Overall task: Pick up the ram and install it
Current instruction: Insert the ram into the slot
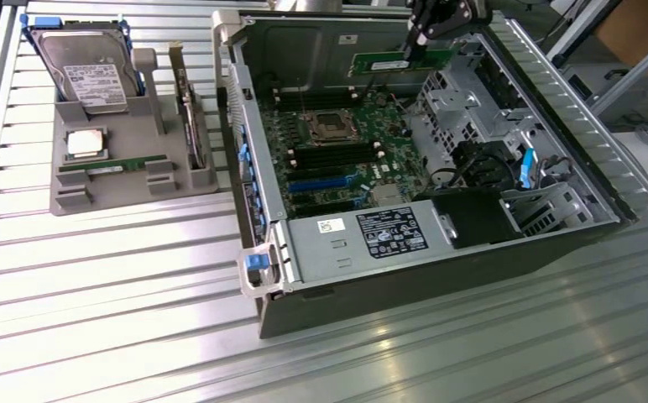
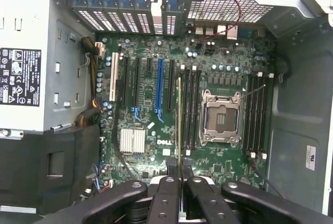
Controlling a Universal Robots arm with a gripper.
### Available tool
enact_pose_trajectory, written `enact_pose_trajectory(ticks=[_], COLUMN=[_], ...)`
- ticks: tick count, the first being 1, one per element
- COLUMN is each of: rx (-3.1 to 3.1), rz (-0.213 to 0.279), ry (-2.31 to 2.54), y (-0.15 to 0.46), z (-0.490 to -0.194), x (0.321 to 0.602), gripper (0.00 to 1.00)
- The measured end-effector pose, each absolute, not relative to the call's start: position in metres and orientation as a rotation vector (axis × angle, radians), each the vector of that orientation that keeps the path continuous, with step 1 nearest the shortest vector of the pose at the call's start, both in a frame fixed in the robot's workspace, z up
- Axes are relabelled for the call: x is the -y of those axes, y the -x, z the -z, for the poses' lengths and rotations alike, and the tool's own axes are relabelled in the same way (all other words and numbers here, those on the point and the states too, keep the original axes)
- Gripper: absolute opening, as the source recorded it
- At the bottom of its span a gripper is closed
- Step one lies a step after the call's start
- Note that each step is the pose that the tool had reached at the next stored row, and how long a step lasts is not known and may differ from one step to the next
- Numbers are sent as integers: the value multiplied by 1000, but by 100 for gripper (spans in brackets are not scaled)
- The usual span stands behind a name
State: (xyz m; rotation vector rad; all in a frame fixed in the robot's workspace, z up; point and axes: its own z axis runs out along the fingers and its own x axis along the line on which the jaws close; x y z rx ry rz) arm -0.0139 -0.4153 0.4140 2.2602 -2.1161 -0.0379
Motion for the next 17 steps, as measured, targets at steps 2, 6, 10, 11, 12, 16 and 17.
enact_pose_trajectory(ticks=[2,6,10,11,12,16,17], rx=[2116,2116,2116,2116,2116,2116,2116], rz=[38,38,38,38,38,38,38], ry=[-2260,-2260,-2260,-2260,-2260,-2260,-2260], y=[14,16,16,16,16,16,16], z=[-413,-409,-404,-403,-402,-398,-397], x=[415,415,415,415,415,415,415], gripper=[12,12,12,12,12,12,12])
